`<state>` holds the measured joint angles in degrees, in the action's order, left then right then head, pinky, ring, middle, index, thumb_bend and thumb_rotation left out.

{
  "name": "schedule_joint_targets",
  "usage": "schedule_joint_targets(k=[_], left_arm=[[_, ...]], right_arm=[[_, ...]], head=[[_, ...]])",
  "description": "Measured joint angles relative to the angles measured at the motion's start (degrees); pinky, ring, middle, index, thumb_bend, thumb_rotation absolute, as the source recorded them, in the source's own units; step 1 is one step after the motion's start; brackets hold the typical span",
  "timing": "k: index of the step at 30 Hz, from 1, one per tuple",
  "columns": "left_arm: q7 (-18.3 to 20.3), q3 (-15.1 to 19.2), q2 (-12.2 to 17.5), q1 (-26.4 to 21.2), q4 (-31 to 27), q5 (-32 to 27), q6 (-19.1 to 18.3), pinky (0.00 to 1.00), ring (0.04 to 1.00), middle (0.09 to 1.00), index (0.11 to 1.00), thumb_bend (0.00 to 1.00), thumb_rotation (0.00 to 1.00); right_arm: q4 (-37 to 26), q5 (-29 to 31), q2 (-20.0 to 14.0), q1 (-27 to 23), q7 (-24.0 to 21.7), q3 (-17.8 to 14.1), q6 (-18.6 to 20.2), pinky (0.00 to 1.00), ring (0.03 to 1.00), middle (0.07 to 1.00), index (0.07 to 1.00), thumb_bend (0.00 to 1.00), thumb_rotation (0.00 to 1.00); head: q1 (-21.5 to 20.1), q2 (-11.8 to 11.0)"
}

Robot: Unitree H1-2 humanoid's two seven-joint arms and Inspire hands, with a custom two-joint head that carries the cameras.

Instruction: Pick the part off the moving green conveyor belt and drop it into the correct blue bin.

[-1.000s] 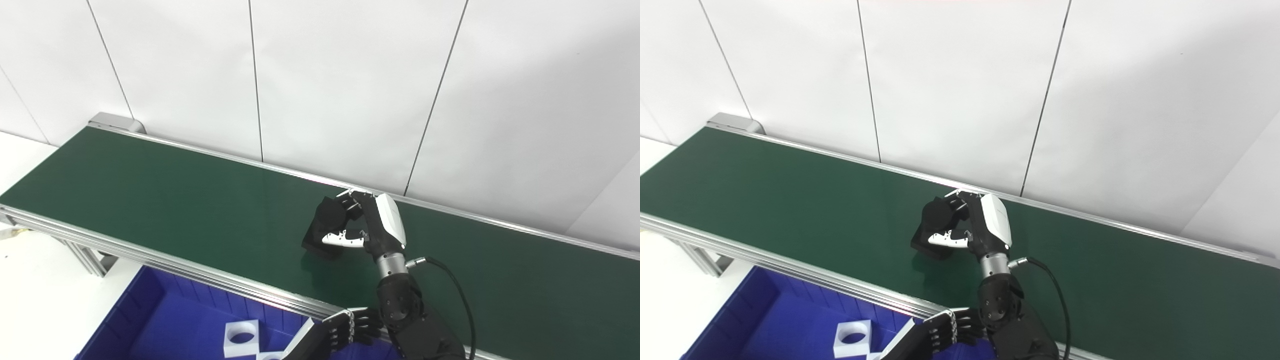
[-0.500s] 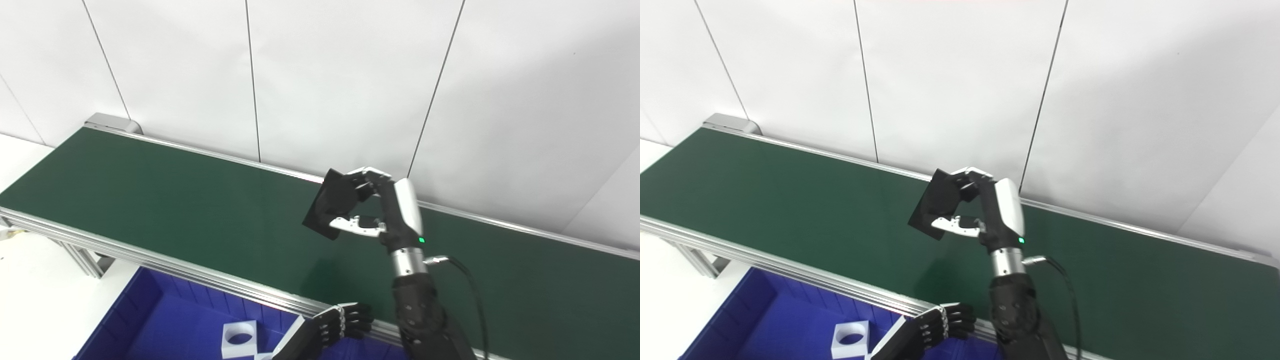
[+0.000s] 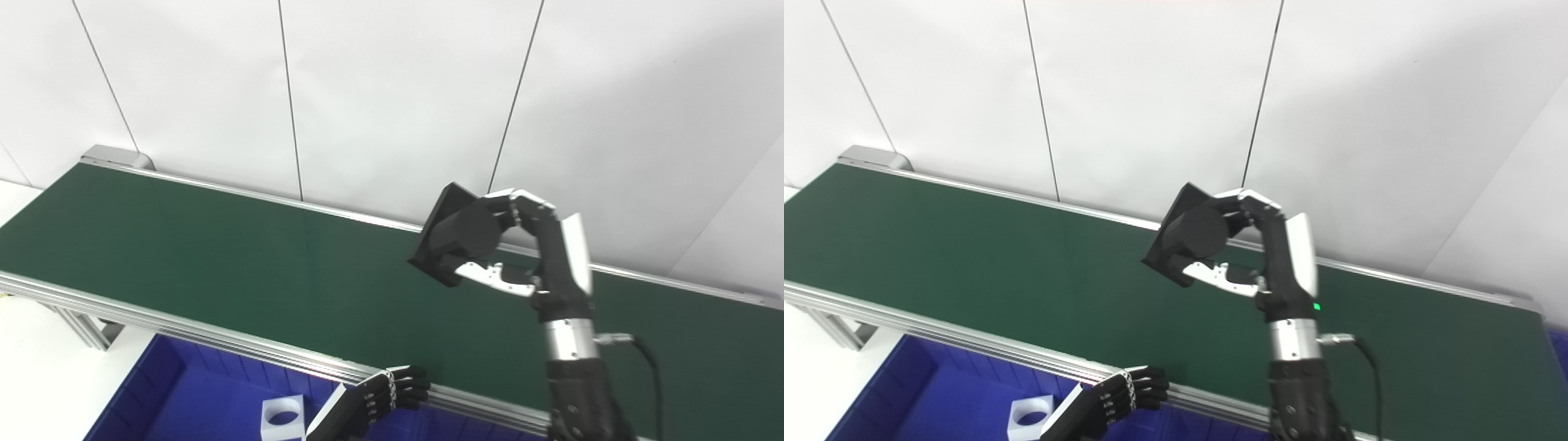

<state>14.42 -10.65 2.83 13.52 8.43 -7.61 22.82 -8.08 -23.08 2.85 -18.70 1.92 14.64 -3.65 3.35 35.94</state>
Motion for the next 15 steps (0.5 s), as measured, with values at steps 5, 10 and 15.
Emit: schedule_joint_targets(k=[5, 10, 15], left_arm=[[0.4, 0.6, 1.0, 0.0, -0.8, -0.7, 0.0, 0.76, 0.762, 0.780, 0.793, 0.95, 0.31], [1.1, 1.4, 2.4, -0.1, -1.7, -1.9, 0.0, 0.76, 0.765, 0.784, 0.794, 0.94, 0.30], [2.1, 2.6, 3.6, -0.1, -2.6, -4.0, -1.1, 0.77, 0.765, 0.779, 0.789, 0.94, 0.29]], right_arm=[[-7.1, 0.1, -1.8, 4.0, -1.6, -2.0, 2.3, 0.36, 0.426, 0.508, 0.502, 0.52, 0.00], [-14.8, 0.9, -3.2, 8.3, -2.8, -4.1, 4.5, 0.38, 0.433, 0.504, 0.498, 0.52, 0.00], [-21.2, 1.0, -4.6, 13.8, -3.7, -6.6, 7.3, 0.38, 0.439, 0.504, 0.493, 0.52, 0.00]], head=[[-3.3, 1.6], [-7.8, 4.0], [-14.8, 7.3]])
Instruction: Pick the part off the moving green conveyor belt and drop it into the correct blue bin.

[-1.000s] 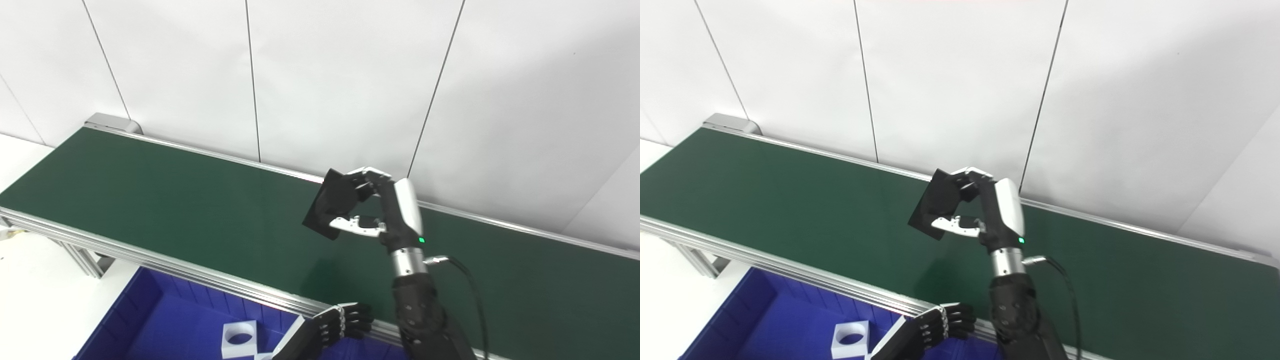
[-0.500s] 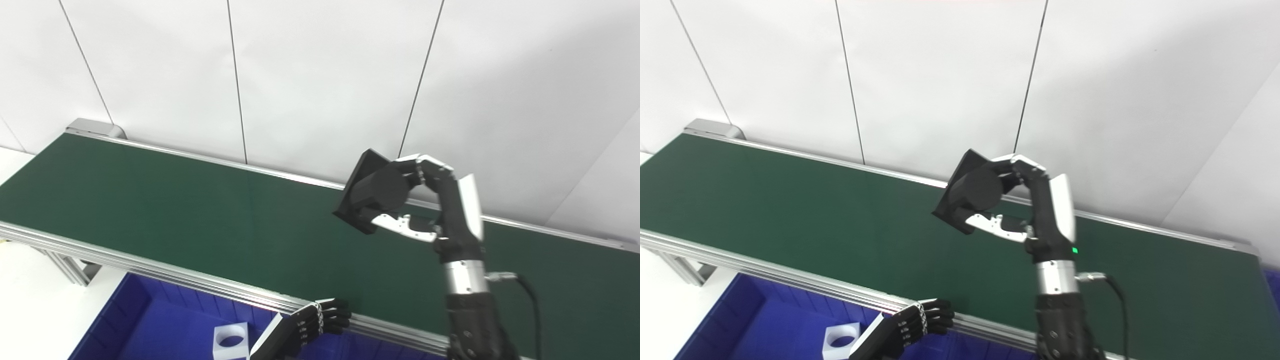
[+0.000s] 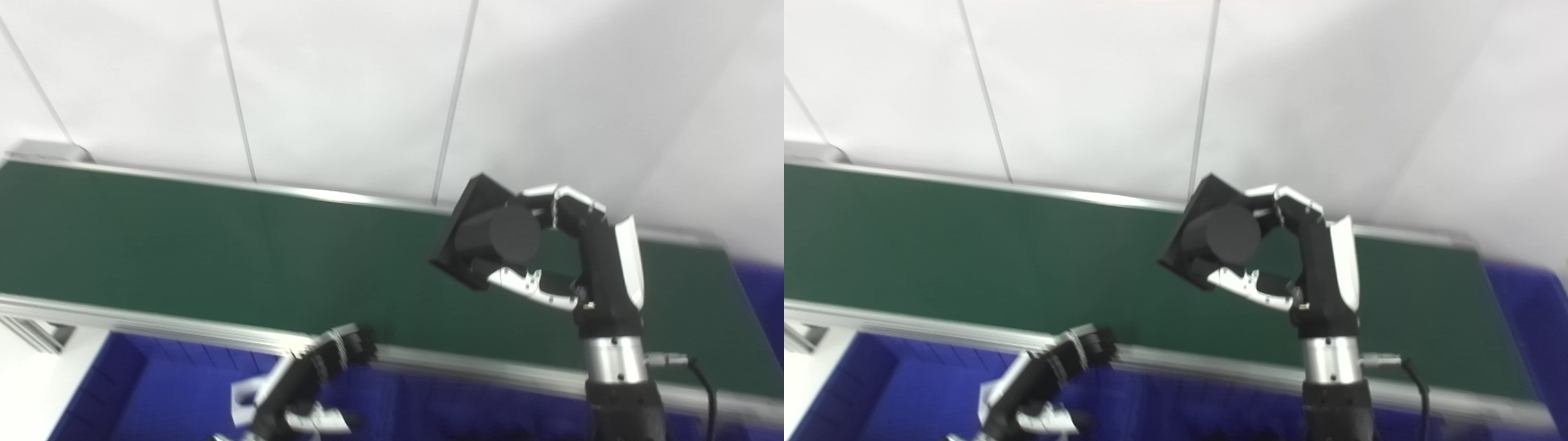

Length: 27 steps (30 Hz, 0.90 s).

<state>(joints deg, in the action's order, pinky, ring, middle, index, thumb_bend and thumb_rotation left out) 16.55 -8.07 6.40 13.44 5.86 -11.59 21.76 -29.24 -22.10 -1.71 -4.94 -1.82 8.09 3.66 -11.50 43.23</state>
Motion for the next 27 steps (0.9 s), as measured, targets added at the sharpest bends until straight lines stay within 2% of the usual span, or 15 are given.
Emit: schedule_joint_targets(k=[2, 4, 7, 8, 11, 13, 15, 16, 23, 27], left_arm=[[0.8, 0.3, 0.8, -0.1, -0.4, -1.0, -0.2, 0.77, 0.764, 0.780, 0.787, 0.93, 0.28], [1.6, 0.7, 1.5, -0.2, -0.8, -2.0, -0.5, 0.77, 0.762, 0.782, 0.786, 0.92, 0.27], [2.3, 1.3, 2.1, -0.2, -1.8, -3.5, -1.2, 0.78, 0.760, 0.780, 0.784, 0.93, 0.26], [2.5, 1.4, 2.3, -0.2, -2.1, -4.2, -1.5, 0.78, 0.760, 0.780, 0.783, 0.93, 0.26], [3.4, 2.1, 3.0, -0.3, -3.3, -5.6, -3.1, 0.78, 0.764, 0.781, 0.782, 0.94, 0.27], [3.8, 2.7, 3.4, -0.3, -3.5, -6.7, -3.7, 0.78, 0.760, 0.779, 0.779, 0.94, 0.28], [3.9, 3.3, 3.7, -0.3, -3.9, -7.2, -4.6, 0.77, 0.754, 0.773, 0.774, 0.96, 0.29], [4.0, 3.5, 3.8, -0.3, -4.3, -7.4, -5.1, 0.77, 0.752, 0.771, 0.772, 0.96, 0.29], [4.8, 4.6, 5.0, -0.1, -7.2, -9.1, -7.2, 0.74, 0.732, 0.759, 0.765, 0.96, 0.29], [4.9, 5.5, 5.3, -0.1, -7.9, -9.2, -7.9, 0.74, 0.730, 0.756, 0.762, 0.95, 0.28]], right_arm=[[-2.1, 0.0, -0.1, 2.5, -0.1, -1.3, 0.8, 0.39, 0.444, 0.502, 0.490, 0.52, 0.00], [-3.8, 0.0, -0.1, 5.1, 0.0, -2.1, 1.1, 0.39, 0.445, 0.501, 0.490, 0.52, 0.00], [-6.3, -0.3, 0.0, 10.0, 0.1, -3.0, 1.6, 0.39, 0.441, 0.506, 0.490, 0.52, 0.00], [-6.8, -0.4, 0.1, 11.5, 0.1, -3.3, 1.6, 0.39, 0.441, 0.508, 0.490, 0.52, 0.00], [-7.3, -1.2, 0.5, 15.4, 0.7, -4.3, 1.6, 0.39, 0.438, 0.508, 0.493, 0.52, 0.00], [-7.2, -1.5, 1.1, 18.0, 1.7, -4.9, 1.6, 0.38, 0.436, 0.506, 0.494, 0.52, 0.00], [-7.2, -1.8, 1.8, 20.3, 2.7, -5.4, 1.6, 0.38, 0.435, 0.505, 0.495, 0.52, 0.00], [-7.0, -1.8, 1.9, 21.5, 3.0, -5.7, 1.6, 0.38, 0.435, 0.505, 0.495, 0.52, 0.00], [-1.9, -1.9, 3.8, 28.8, 6.7, -7.1, 1.2, 0.39, 0.432, 0.502, 0.501, 0.52, 0.00], [4.0, -2.3, 4.9, 31.5, 10.4, -7.7, -1.1, 0.40, 0.435, 0.503, 0.499, 0.52, 0.00]], head=[[0.0, 0.0], [-2.3, 1.7], [-3.4, 2.5], [-5.0, 3.4], [-6.5, 4.1], [-8.6, 5.8], [-8.6, 5.8], [-9.2, 6.5], [-12.6, 9.1], [-12.9, 9.8]])
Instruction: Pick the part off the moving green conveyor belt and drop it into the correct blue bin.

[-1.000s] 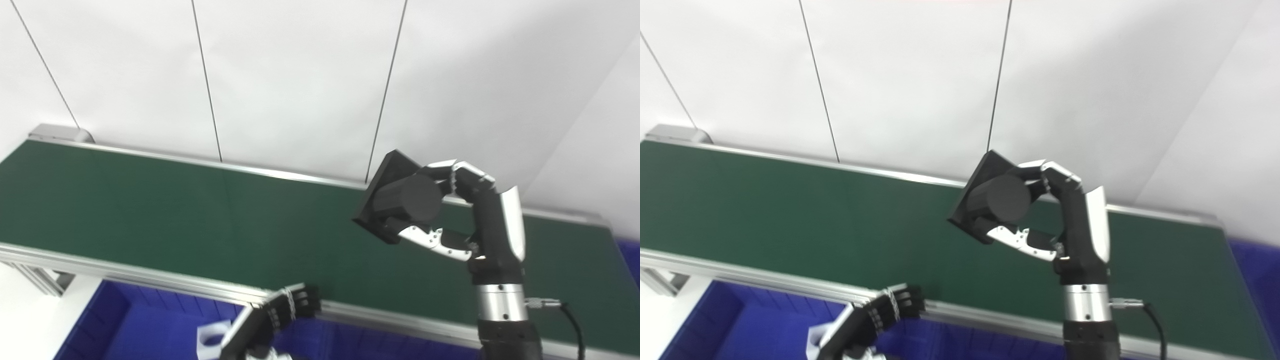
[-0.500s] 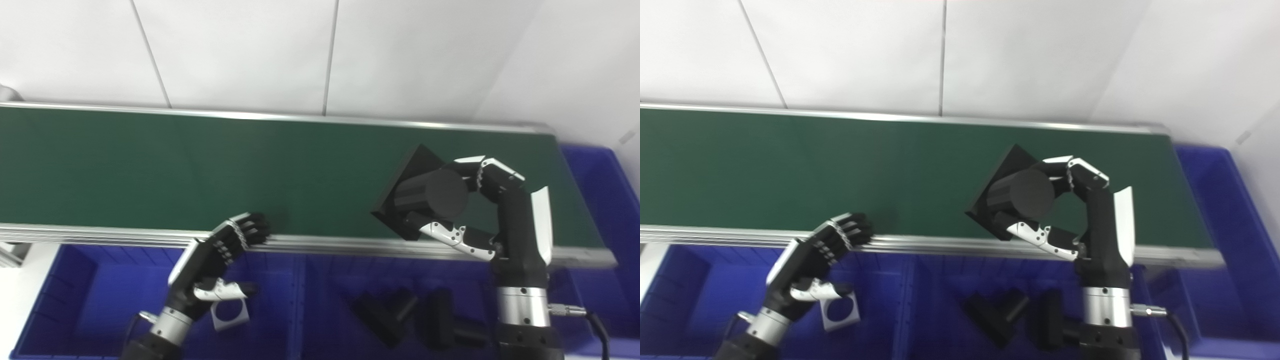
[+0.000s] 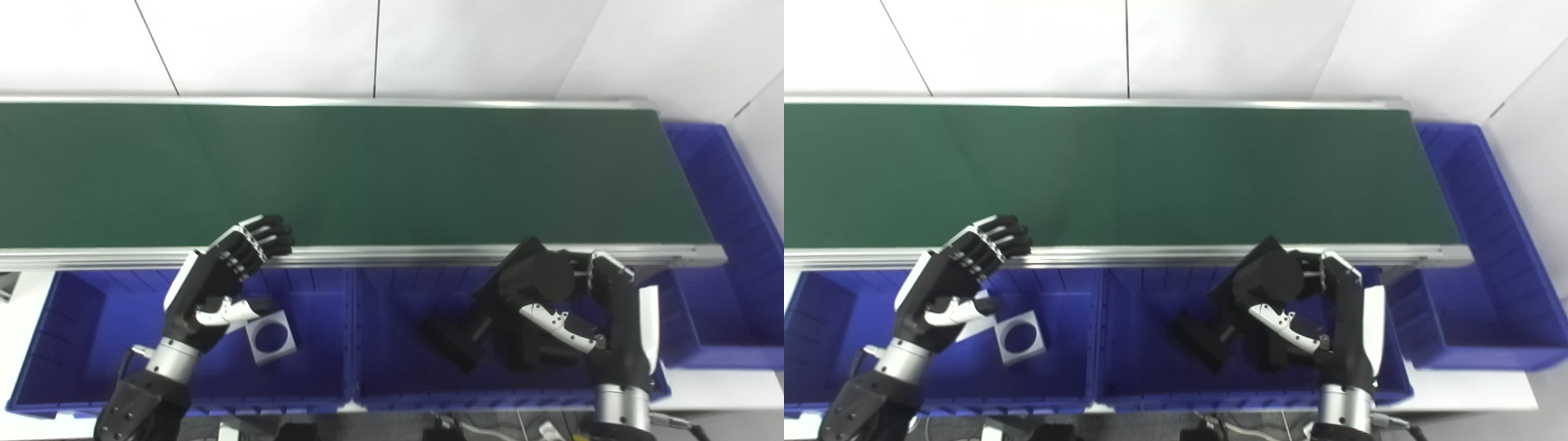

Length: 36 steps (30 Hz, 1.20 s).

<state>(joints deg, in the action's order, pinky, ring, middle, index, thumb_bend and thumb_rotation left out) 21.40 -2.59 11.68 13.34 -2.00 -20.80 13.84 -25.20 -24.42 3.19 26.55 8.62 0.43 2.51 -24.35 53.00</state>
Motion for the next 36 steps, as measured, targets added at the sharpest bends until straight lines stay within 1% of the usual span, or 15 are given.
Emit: schedule_joint_targets(k=[4, 8, 11, 16, 18, 23, 26, 27, 29, 30, 31, 32, 33, 35, 36], left_arm=[[0.4, 0.1, 0.0, 0.0, -0.7, 0.0, -0.9, 0.73, 0.723, 0.751, 0.760, 0.96, 0.29], [0.7, 0.5, 0.0, 0.1, -1.1, 0.0, -1.3, 0.73, 0.721, 0.749, 0.760, 0.97, 0.29], [0.8, 0.8, 0.0, 0.1, -1.3, 0.0, -1.9, 0.73, 0.721, 0.748, 0.759, 0.98, 0.29], [0.8, 0.9, 0.0, 0.5, -1.7, 0.0, -2.0, 0.73, 0.722, 0.749, 0.759, 0.97, 0.29], [0.8, 0.9, 0.0, 0.7, -1.7, 0.0, -2.1, 0.73, 0.723, 0.750, 0.758, 0.97, 0.29], [0.8, 0.9, -0.1, 0.9, -3.2, 0.1, -2.8, 0.74, 0.729, 0.754, 0.759, 0.97, 0.28], [0.8, 0.9, -0.2, 0.9, -3.2, 0.1, -3.3, 0.74, 0.732, 0.759, 0.762, 0.96, 0.28], [0.8, 0.9, -0.2, 0.9, -3.2, 0.1, -3.3, 0.74, 0.732, 0.759, 0.762, 0.96, 0.27], [0.8, 0.9, -0.2, 0.9, -3.2, 0.1, -3.3, 0.74, 0.732, 0.760, 0.763, 0.96, 0.27], [0.8, 0.9, -0.2, 0.9, -3.2, 0.1, -3.3, 0.74, 0.733, 0.760, 0.764, 0.96, 0.27], [0.8, 0.8, -0.3, 0.9, -3.2, 0.1, -3.3, 0.75, 0.733, 0.760, 0.764, 0.96, 0.27], [0.8, 0.8, -0.3, 0.9, -3.2, 0.1, -3.3, 0.75, 0.734, 0.760, 0.764, 0.95, 0.27], [0.8, 0.8, -0.3, 1.0, -3.2, 0.2, -3.3, 0.75, 0.733, 0.759, 0.762, 0.96, 0.26], [0.8, 0.8, -0.4, 0.9, -3.2, 0.2, -3.3, 0.75, 0.733, 0.759, 0.759, 0.96, 0.27], [0.8, 0.8, -0.4, 0.9, -3.2, 0.2, -3.3, 0.75, 0.734, 0.759, 0.759, 0.96, 0.27]], right_arm=[[5.6, 0.0, 0.2, 1.3, 3.2, -0.1, -3.1, 0.40, 0.445, 0.505, 0.488, 0.52, 0.00], [11.5, 0.3, 0.4, 1.0, 5.9, -1.0, -5.8, 0.42, 0.447, 0.504, 0.488, 0.52, 0.00], [17.1, 0.7, 0.3, -0.1, 8.0, -1.9, -7.7, 0.41, 0.442, 0.503, 0.493, 0.52, 0.00], [25.2, 2.7, 0.3, -1.7, 10.0, -3.3, -9.0, 0.40, 0.435, 0.502, 0.498, 0.52, 0.00], [26.2, 3.0, 0.2, -1.9, 10.2, -3.4, -9.2, 0.40, 0.434, 0.503, 0.498, 0.52, 0.00], [27.1, 3.2, 0.2, -2.1, 11.3, -3.4, -11.3, 0.40, 0.432, 0.503, 0.503, 0.52, 0.00], [27.1, 3.7, 0.1, -2.3, 11.5, -3.3, -11.8, 0.44, 0.425, 0.502, 0.540, 0.52, 0.00], [27.0, 4.3, 0.0, -2.2, 11.3, -3.1, -11.8, 0.48, 0.504, 0.579, 0.630, 0.65, 0.03], [26.3, 6.3, -0.7, -2.0, 9.3, -2.6, -11.8, 0.60, 0.669, 0.738, 0.789, 0.79, 0.13], [25.9, 7.4, -1.2, -1.9, 8.0, -2.3, -11.8, 0.63, 0.695, 0.763, 0.814, 0.81, 0.15], [25.2, 8.1, -1.6, -1.8, 7.0, -2.0, -11.7, 0.69, 0.758, 0.818, 0.863, 0.84, 0.20], [24.6, 8.6, -1.9, -1.7, 6.0, -1.7, -11.6, 0.77, 0.843, 0.891, 0.932, 0.89, 0.27], [24.1, 8.8, -2.2, -1.7, 5.3, -1.5, -11.5, 0.84, 0.913, 0.950, 0.972, 0.93, 0.34], [23.0, 8.8, -3.0, -1.7, 3.5, -0.6, -10.7, 0.95, 0.984, 0.992, 0.996, 0.99, 0.45], [22.3, 8.8, -3.6, -1.6, 2.7, -0.1, -10.2, 0.95, 0.988, 0.994, 0.997, 0.99, 0.46]], head=[[0.4, 0.3], [1.1, 0.4], [1.7, 0.4], [2.6, 0.1], [2.9, 0.0], [3.1, -0.2], [3.2, -0.3], [3.3, -0.3], [3.4, -0.4], [3.4, -0.4], [3.5, -0.5], [3.6, -0.5], [3.7, -0.7], [3.8, -0.8], [3.8, -0.8]])
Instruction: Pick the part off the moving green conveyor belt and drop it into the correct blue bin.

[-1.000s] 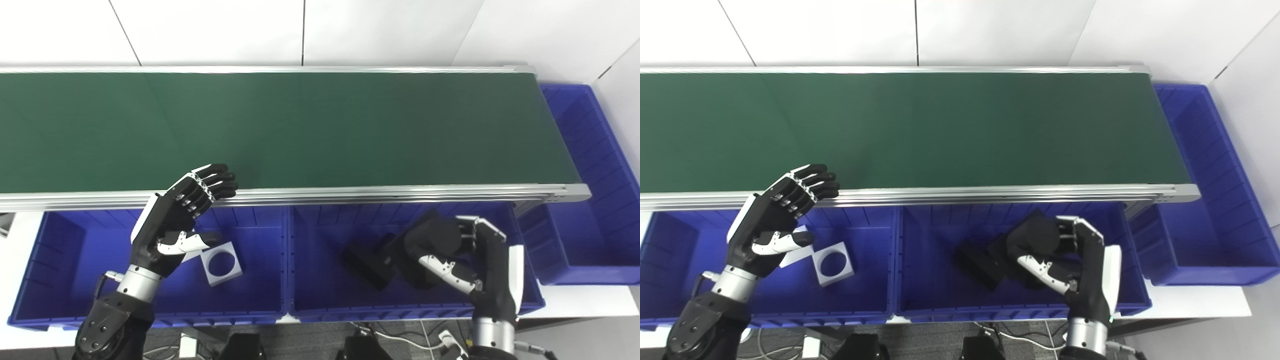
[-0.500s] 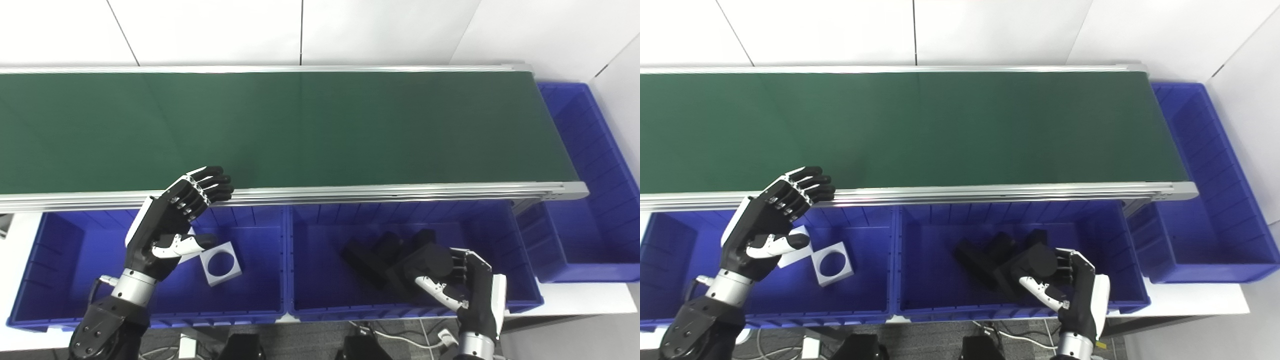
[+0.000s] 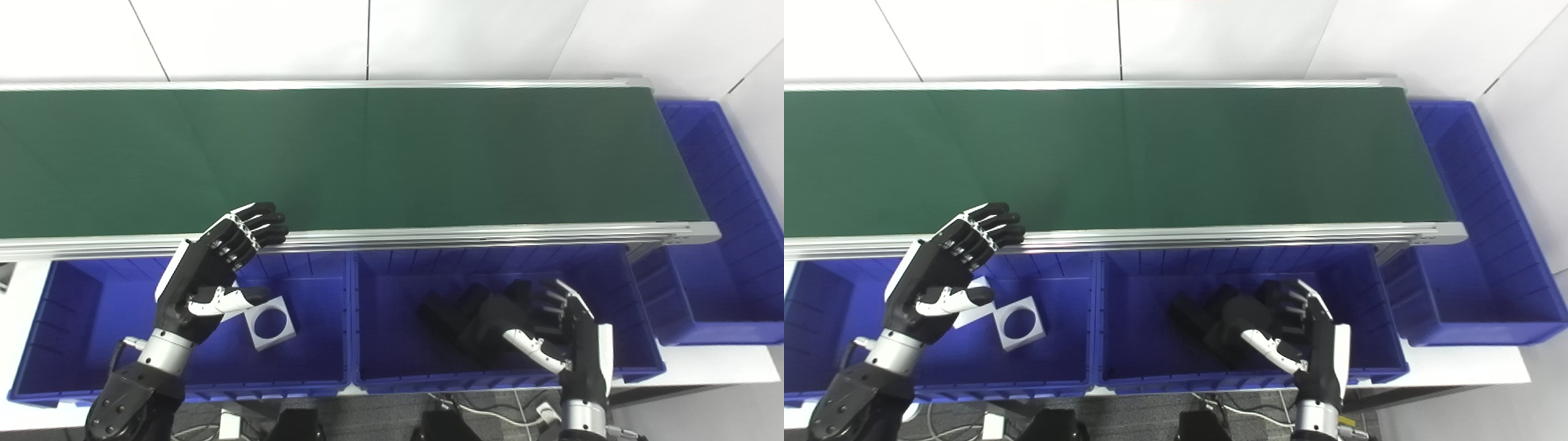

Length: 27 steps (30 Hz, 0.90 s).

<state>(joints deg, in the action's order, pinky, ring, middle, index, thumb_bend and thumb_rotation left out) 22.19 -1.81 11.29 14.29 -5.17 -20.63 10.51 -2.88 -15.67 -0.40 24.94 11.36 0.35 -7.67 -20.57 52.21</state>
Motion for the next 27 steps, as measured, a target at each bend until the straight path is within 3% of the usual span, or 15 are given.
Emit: schedule_joint_targets(k=[5, 11, 17, 22, 27], left_arm=[[0.0, -0.1, -0.1, 0.0, 0.0, 0.1, 0.0, 0.75, 0.736, 0.763, 0.763, 0.97, 0.27], [0.0, -0.2, -0.6, 0.0, 0.1, 1.4, 0.0, 0.75, 0.738, 0.764, 0.768, 0.97, 0.28], [0.0, -0.4, -1.9, 0.3, 0.1, 2.2, 0.2, 0.76, 0.740, 0.764, 0.767, 0.98, 0.27], [0.0, -0.5, -2.3, 0.8, 0.2, 2.7, 0.6, 0.76, 0.747, 0.770, 0.774, 0.97, 0.27], [-0.1, -0.7, -2.6, 1.2, 0.9, 4.3, 1.7, 0.76, 0.747, 0.772, 0.778, 0.96, 0.27]], right_arm=[[-3.1, -0.8, -1.3, 0.1, -2.5, 0.9, 2.7, 1.00, 1.000, 1.000, 1.000, 1.00, 0.56], [-13.8, -2.5, -0.1, 1.6, -3.5, 2.8, 4.0, 0.92, 0.968, 0.984, 1.000, 1.00, 0.55], [-21.8, -4.5, 1.2, -0.6, -6.9, 9.1, 4.9, 0.86, 0.920, 0.935, 0.962, 0.89, 0.53], [-23.6, -4.5, 1.8, -4.2, -10.7, 14.3, 5.0, 0.84, 0.895, 0.921, 0.931, 0.85, 0.59], [-22.5, -5.5, 1.9, -6.8, -13.2, 17.1, 6.4, 0.83, 0.885, 0.918, 0.920, 0.85, 0.63]], head=[[0.4, -0.3], [1.8, -1.1], [4.7, -2.4], [7.4, -3.5], [9.4, -4.5]])
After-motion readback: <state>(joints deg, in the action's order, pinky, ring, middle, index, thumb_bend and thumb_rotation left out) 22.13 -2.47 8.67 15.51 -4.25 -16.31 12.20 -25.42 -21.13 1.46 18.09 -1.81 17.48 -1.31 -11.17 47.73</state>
